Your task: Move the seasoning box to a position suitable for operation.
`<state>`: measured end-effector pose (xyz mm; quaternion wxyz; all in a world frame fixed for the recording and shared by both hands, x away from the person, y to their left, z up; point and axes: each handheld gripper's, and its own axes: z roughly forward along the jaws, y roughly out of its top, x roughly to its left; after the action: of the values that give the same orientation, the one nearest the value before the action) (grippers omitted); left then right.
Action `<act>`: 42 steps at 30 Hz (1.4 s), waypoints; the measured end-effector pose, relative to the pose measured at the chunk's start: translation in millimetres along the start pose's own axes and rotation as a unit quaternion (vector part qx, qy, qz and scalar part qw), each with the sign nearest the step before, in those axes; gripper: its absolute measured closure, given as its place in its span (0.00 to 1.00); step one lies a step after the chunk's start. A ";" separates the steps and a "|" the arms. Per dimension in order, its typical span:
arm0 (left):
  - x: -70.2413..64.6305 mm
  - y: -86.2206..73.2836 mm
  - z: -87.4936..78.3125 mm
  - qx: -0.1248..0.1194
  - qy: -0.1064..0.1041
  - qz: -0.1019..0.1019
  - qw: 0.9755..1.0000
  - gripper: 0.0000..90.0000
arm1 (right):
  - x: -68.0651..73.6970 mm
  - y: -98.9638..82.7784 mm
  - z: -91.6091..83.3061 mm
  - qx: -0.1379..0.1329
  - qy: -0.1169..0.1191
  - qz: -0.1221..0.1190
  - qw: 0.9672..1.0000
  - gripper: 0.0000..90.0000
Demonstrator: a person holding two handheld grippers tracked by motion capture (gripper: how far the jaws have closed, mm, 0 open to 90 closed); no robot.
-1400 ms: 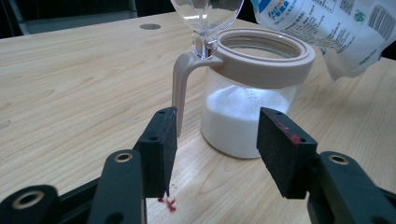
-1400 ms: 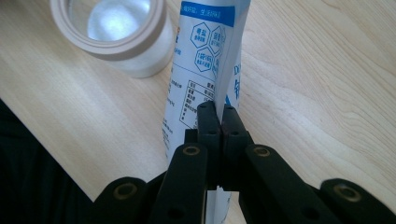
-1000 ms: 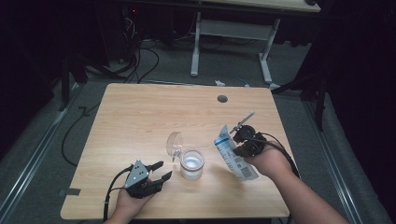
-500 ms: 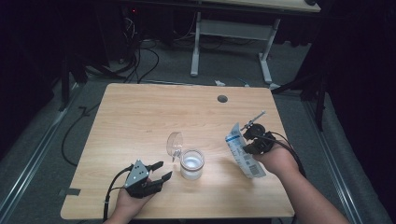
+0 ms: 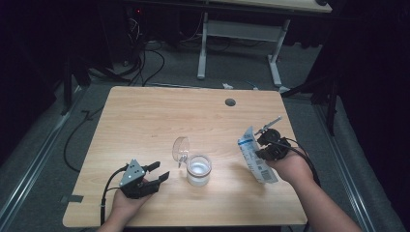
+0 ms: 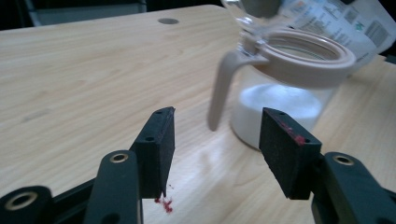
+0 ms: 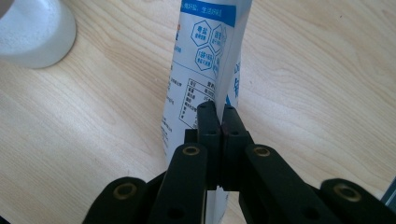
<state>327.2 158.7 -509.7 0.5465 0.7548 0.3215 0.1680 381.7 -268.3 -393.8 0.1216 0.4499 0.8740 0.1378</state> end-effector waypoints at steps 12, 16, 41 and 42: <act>34.4 -4.5 -16.1 0.003 0.049 -0.024 0.998 0.47 | 0.4 -9.5 -5.8 -0.058 -0.002 0.011 0.998 1.00; 34.7 -5.2 -15.4 0.007 0.047 -0.024 0.999 0.47 | 1.6 -13.1 -5.2 -0.076 -0.006 0.016 0.997 1.00; 34.2 -7.4 -12.3 0.012 0.047 -0.025 0.998 0.47 | 5.5 -39.2 4.4 -0.188 -0.005 0.058 0.980 1.00; 34.1 -7.5 -12.1 0.012 0.047 -0.025 0.999 0.47 | 6.4 -40.6 5.8 -0.195 -0.008 0.055 0.979 1.00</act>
<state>342.8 191.7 -515.8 0.5254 0.7445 0.3679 0.1852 349.5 -285.0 -414.0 0.2056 0.4662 0.8033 0.3083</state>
